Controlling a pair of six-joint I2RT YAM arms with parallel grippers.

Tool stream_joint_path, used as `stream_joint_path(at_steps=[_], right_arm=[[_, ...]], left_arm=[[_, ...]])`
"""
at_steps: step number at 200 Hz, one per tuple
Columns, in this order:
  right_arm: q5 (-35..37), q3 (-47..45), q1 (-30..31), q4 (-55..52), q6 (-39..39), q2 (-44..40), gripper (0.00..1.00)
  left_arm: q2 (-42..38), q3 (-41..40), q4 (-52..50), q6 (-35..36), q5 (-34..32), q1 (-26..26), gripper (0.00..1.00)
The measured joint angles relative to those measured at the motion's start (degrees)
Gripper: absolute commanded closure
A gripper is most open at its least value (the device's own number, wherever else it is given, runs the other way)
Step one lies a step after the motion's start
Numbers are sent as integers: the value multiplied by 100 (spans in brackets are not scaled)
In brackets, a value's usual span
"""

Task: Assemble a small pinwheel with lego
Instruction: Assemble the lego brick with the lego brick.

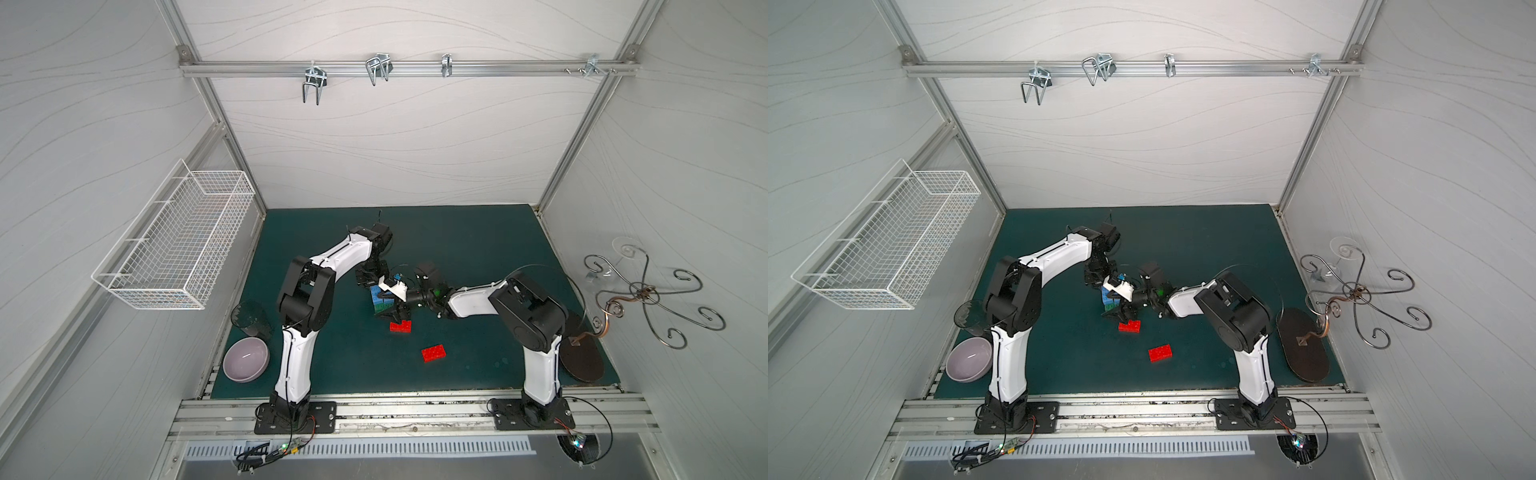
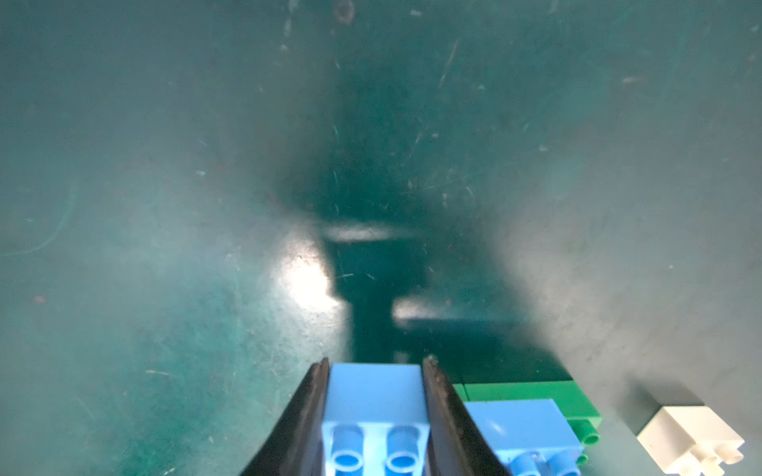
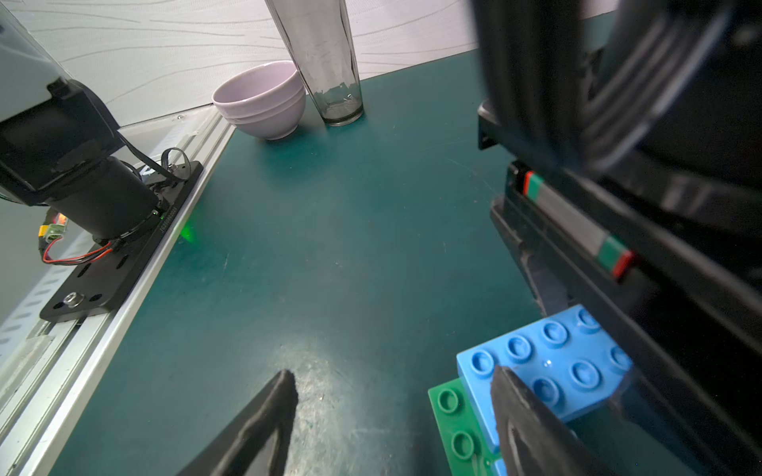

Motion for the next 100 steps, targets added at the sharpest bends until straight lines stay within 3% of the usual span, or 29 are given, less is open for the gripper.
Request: stream_joint_path(at_steps=[100], right_arm=[[-2, 2, -114, -66, 11, 33, 25]], left_arm=[[55, 9, 15, -15, -94, -76, 88]])
